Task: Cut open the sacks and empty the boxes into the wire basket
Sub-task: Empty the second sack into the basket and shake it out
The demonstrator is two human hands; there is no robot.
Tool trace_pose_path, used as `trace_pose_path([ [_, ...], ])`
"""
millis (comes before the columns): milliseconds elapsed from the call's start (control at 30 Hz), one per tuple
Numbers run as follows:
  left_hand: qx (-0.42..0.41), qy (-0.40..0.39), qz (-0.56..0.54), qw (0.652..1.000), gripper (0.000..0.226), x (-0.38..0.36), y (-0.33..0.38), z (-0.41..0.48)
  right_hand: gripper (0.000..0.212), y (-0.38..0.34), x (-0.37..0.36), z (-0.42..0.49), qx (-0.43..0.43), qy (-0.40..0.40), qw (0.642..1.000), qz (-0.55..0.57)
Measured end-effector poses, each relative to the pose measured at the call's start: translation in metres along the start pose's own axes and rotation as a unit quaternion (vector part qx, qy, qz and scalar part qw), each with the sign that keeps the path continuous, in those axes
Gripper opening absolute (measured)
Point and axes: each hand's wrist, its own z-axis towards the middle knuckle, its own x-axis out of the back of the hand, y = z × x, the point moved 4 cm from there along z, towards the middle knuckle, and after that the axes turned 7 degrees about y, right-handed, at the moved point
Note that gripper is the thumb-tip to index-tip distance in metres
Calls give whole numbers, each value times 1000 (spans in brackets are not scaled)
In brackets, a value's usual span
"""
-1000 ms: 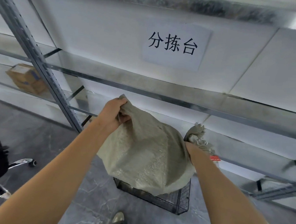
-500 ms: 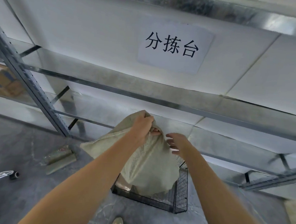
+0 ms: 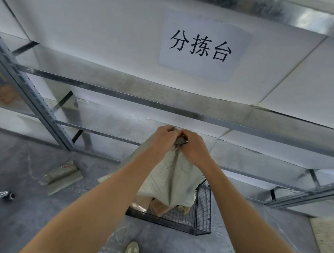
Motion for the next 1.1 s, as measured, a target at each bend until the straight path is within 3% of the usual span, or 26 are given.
trace_pose_path([
  [167,45,-19,-38,998,21,19,-5,17,34,-3,3,4,3,63,998,-11],
  [233,22,-6,31,999,19,29,-11,26,34,-2,4,6,-18,79,997,12],
  [333,18,13,167,986,36,48,-36,35,37,-1,6,11,-29,82,996,29],
  [500,71,-37,401,913,36,77,-104,41,40,-2,16,14,-47,89,994,42],
  [733,182,-189,534,804,51,109,-152,32,44,-4,24,17,-72,108,989,65],
  [900,254,-231,467,815,68,109,-153,18,38,1,32,19,-125,141,977,96],
  [1000,252,-221,478,812,61,113,-159,23,33,5,37,20,-145,152,971,112],
  [1100,208,-167,476,838,42,121,-157,30,27,12,40,19,-160,160,966,125],
])
